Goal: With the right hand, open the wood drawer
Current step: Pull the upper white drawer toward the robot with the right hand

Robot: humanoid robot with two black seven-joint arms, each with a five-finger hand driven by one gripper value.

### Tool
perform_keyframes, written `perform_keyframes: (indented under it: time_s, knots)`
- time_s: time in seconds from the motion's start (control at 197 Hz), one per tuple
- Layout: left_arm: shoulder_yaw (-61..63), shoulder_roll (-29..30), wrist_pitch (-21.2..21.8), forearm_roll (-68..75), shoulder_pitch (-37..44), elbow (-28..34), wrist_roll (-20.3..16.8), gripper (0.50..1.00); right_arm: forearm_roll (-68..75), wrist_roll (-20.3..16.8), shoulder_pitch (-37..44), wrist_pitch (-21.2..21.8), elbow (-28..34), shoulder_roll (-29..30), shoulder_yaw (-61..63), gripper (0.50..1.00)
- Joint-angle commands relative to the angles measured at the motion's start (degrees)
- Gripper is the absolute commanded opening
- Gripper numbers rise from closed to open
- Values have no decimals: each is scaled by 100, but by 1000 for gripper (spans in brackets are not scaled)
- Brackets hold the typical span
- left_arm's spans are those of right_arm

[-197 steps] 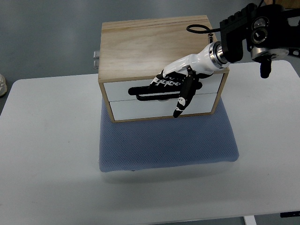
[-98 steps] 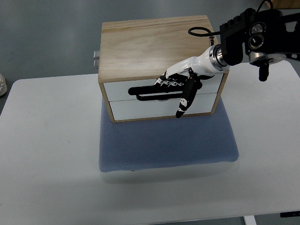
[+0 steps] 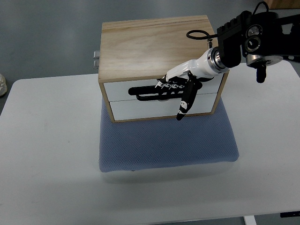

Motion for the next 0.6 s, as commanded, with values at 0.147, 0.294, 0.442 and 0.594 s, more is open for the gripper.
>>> perform_keyframes:
  time_s: [0.147,0.294,0.442,0.594]
  knots:
    - [0,0,0,0,0,0,0,1000,-1,-1,35,362,4,-32,0,938]
    - [0,0,0,0,0,0,0,1000,8,8,70,670,12,-58,0,938]
    - [0,0,0,0,0,0,0,1000,8,16,88,916,91,-102,0,940]
    - [0,0,0,0,0,0,8,1000,16,34,105,1189,197,-137,0,940]
